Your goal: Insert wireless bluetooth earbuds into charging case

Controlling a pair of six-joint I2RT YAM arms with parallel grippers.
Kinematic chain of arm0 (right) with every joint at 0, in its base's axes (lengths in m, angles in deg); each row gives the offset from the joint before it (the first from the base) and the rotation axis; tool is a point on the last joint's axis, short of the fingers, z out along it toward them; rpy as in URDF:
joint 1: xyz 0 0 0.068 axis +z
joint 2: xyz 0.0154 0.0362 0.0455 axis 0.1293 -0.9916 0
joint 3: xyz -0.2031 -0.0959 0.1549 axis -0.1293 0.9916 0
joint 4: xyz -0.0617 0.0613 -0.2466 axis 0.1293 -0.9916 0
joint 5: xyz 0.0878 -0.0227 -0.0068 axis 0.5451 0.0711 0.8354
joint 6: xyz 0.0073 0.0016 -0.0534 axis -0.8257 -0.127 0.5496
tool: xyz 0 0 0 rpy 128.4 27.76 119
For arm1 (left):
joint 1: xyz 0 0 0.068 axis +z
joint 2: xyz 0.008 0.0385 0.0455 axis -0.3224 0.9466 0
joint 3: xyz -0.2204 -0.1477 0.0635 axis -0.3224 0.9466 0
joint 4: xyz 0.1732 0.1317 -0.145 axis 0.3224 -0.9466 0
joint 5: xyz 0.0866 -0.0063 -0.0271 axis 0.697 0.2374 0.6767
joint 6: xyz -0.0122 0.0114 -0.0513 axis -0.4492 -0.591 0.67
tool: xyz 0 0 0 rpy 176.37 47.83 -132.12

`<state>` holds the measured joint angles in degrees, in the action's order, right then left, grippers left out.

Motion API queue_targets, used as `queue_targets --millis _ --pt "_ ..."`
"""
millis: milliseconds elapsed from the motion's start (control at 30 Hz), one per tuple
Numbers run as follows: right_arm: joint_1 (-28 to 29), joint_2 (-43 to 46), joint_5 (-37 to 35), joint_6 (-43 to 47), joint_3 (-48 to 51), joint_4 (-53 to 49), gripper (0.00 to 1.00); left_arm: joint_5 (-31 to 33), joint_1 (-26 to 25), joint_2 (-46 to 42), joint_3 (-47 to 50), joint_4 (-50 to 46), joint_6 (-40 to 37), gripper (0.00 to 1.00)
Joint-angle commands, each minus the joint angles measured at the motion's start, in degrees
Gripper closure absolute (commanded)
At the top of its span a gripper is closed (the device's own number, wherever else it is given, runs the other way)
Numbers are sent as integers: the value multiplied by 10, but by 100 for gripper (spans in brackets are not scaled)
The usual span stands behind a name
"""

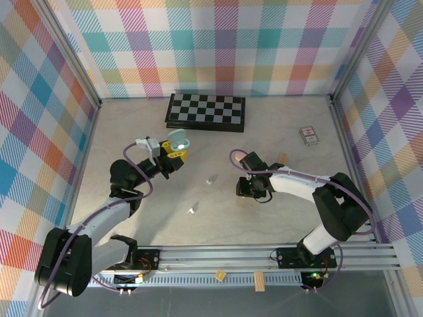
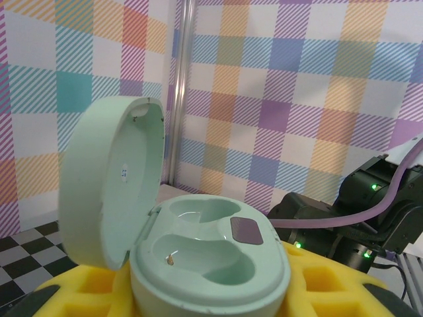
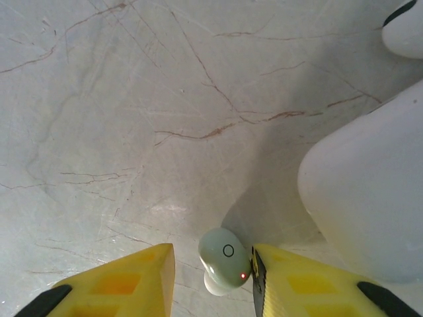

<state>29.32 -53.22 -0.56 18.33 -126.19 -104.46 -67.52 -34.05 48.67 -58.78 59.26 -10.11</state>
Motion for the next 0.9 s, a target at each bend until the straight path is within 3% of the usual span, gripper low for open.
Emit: queue_targets --millis 0,300,867 --pt "-6 7 1 15 5 7 64 -15 -3 -6 -18 14 -10 69" --pt "-11 -14 15 58 -1 30 59 -14 -3 -7 -18 13 -9 70" --pt "-11 29 73 61 65 63 69 -15 -8 -5 -24 9 -9 70"
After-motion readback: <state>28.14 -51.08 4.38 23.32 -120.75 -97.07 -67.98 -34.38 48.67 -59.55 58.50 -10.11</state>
